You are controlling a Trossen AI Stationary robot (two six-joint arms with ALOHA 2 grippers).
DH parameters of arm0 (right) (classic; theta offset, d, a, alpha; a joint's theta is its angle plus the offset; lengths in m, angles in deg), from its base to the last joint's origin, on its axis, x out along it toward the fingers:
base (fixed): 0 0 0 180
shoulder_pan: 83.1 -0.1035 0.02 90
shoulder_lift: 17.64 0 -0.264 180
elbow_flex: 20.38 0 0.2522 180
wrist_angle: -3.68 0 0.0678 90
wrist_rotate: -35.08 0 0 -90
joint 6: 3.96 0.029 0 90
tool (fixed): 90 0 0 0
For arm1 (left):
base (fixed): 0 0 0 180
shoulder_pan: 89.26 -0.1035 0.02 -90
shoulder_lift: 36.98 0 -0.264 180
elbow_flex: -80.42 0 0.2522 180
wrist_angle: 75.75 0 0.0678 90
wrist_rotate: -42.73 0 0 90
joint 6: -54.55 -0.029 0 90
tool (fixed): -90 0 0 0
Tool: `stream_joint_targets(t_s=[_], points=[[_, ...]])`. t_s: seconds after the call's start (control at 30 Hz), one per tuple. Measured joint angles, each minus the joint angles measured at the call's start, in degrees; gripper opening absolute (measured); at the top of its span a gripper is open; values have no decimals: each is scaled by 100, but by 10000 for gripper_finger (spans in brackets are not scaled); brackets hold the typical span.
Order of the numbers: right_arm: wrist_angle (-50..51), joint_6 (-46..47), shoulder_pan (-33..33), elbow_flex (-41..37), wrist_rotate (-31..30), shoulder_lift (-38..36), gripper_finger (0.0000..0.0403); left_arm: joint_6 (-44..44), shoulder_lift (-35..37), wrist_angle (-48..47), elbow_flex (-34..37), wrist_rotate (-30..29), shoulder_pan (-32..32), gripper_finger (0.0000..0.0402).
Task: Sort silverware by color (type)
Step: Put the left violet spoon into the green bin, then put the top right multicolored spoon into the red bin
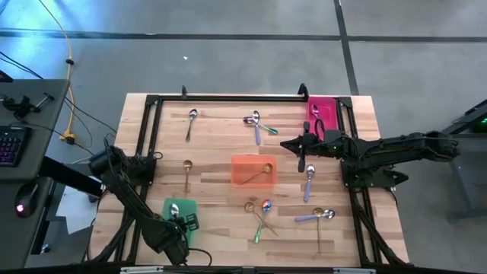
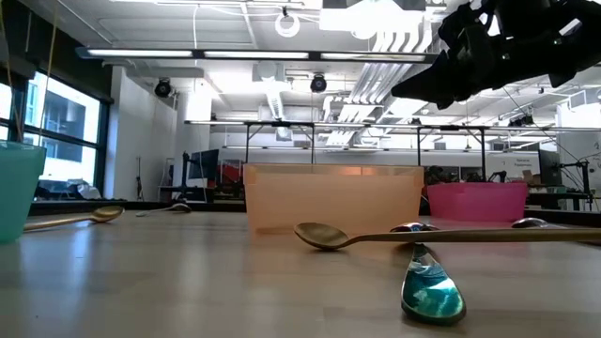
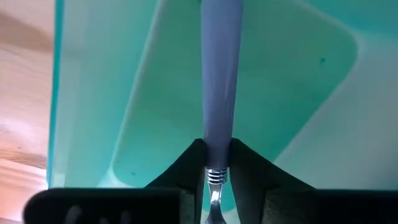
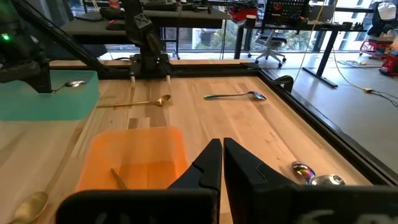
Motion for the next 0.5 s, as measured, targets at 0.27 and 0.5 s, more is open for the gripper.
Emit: stream_joint_targets(t_s=[0.27,0.5], points=[[0,2,2,0,-4,-2,0,365,0,-386,-217,-169,0,98],[22,2,-4,0,-4,-1,0,1233,0,-1600,-926,-760,0,94]])
